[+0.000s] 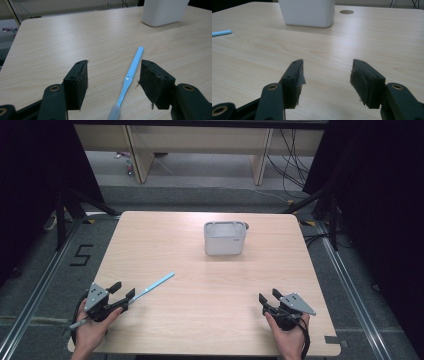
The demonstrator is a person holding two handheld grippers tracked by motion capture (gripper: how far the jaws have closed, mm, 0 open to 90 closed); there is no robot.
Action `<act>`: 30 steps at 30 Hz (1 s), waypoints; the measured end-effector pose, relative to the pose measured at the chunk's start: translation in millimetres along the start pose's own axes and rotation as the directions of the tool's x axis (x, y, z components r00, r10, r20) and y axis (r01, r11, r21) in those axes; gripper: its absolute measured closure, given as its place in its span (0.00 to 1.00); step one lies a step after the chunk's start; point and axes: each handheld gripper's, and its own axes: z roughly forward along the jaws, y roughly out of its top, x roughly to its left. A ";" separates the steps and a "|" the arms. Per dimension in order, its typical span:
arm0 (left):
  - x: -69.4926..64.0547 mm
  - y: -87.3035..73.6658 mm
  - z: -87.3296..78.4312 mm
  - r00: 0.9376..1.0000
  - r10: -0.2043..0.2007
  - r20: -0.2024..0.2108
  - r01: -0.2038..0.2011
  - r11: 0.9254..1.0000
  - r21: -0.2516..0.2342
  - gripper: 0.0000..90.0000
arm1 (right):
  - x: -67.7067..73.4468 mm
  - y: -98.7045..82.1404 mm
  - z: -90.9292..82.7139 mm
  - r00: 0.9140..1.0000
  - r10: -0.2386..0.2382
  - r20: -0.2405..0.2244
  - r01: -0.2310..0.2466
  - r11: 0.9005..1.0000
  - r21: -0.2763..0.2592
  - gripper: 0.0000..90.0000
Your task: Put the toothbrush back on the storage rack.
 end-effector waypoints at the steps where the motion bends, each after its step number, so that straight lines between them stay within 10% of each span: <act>1: -0.7 2.6 0.1 1.000 -0.001 -0.004 0.001 1.000 0.020 0.43 | 0.7 -0.2 0.4 1.000 0.009 0.004 -0.009 1.000 0.004 0.49; 11: -1.8 23.1 8.5 0.997 0.058 0.045 -0.063 0.990 0.125 0.45 | -1.3 0.7 0.4 1.000 0.009 0.000 -0.009 1.000 0.024 0.48; 15: 0.7 32.2 14.9 0.988 0.117 0.098 -0.133 0.973 0.186 0.46 | -2.1 0.5 0.5 1.000 0.000 0.010 0.000 1.000 0.021 0.48; 18: 0.8 38.4 16.8 0.979 0.158 0.131 -0.189 0.943 0.273 0.48 | -0.8 0.6 1.2 1.000 0.021 -0.005 -0.021 0.999 0.027 0.48; 19: 2.3 41.2 19.0 0.967 0.197 0.162 -0.238 0.925 0.296 0.48 | -1.1 0.4 2.5 1.000 0.020 -0.012 -0.020 1.000 0.019 0.48; 21: -2.8 43.8 22.4 0.968 0.173 0.182 -0.226 0.917 0.329 0.50 | 0.5 1.4 0.5 0.999 0.040 -0.005 -0.040 0.998 0.058 0.48; 25: -4.4 54.3 33.0 0.949 0.211 0.233 -0.294 0.858 0.422 0.54 | -1.9 1.5 2.4 1.000 0.005 -0.015 -0.004 0.999 0.044 0.48; 27: -5.9 57.0 40.8 0.947 0.208 0.243 -0.300 0.842 0.449 0.55 | -1.9 1.8 2.6 1.000 -0.002 -0.005 0.002 0.999 0.054 0.48; 30: -5.1 62.1 50.3 0.928 0.232 0.292 -0.355 0.786 0.505 0.56 | -1.0 1.3 3.7 1.000 0.015 -0.022 -0.014 0.998 0.058 0.48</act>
